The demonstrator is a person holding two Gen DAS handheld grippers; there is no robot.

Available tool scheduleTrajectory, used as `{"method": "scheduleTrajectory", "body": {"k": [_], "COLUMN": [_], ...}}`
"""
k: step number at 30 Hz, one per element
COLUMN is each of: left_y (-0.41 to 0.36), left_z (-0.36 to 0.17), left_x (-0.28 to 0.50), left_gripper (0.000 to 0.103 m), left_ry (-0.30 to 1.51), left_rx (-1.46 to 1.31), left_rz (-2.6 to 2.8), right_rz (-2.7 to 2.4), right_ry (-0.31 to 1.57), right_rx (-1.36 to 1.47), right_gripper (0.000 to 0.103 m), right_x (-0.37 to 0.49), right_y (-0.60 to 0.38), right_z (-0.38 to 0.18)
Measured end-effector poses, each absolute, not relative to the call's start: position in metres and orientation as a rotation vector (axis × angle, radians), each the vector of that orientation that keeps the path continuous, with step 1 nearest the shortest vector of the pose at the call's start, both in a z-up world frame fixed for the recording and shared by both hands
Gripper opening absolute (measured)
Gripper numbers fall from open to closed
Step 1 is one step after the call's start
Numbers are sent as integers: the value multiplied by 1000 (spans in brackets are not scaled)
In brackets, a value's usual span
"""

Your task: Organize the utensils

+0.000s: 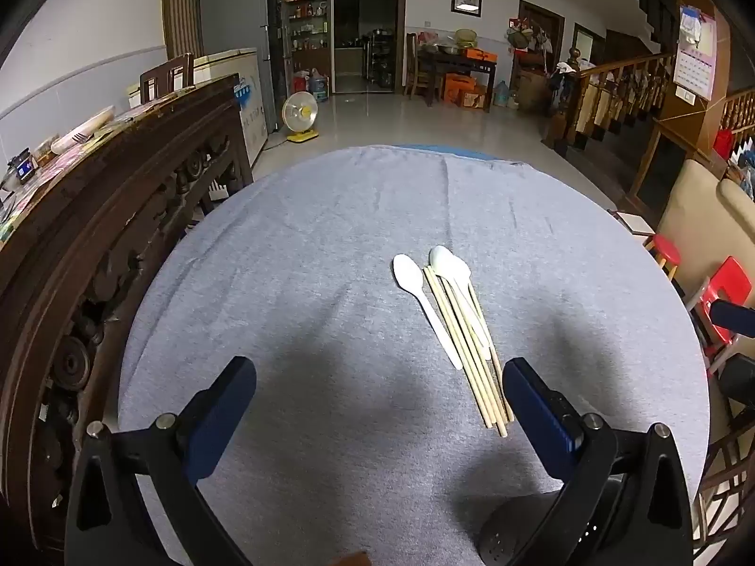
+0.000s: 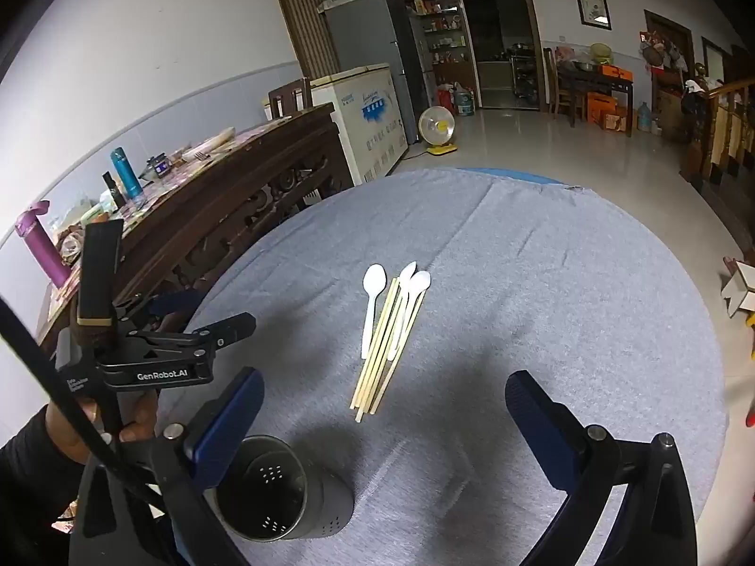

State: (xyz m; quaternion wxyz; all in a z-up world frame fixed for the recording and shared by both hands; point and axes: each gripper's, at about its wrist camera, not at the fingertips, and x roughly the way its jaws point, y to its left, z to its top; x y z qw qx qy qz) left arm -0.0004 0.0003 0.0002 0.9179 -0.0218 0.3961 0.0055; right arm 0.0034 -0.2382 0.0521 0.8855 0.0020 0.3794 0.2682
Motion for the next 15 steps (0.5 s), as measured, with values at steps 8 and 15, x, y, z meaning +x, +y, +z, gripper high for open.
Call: {"method": "scheduleTrajectory", "body": {"k": [8, 15], "left_y": [5, 4], "left_z": [5, -3], "left_x": [-4, 1], "left_gripper": [103, 103], "left_ry": [811, 841], "left_rx": [-70, -38], "left_rz": [-3, 14], "right_rz": [560, 561], "right_ry": [782, 777], "right_rx": [-17, -11], "right_gripper": [103, 103], "right_x": [1, 2], "right_y": [-233, -232], "right_z": [55, 55]}}
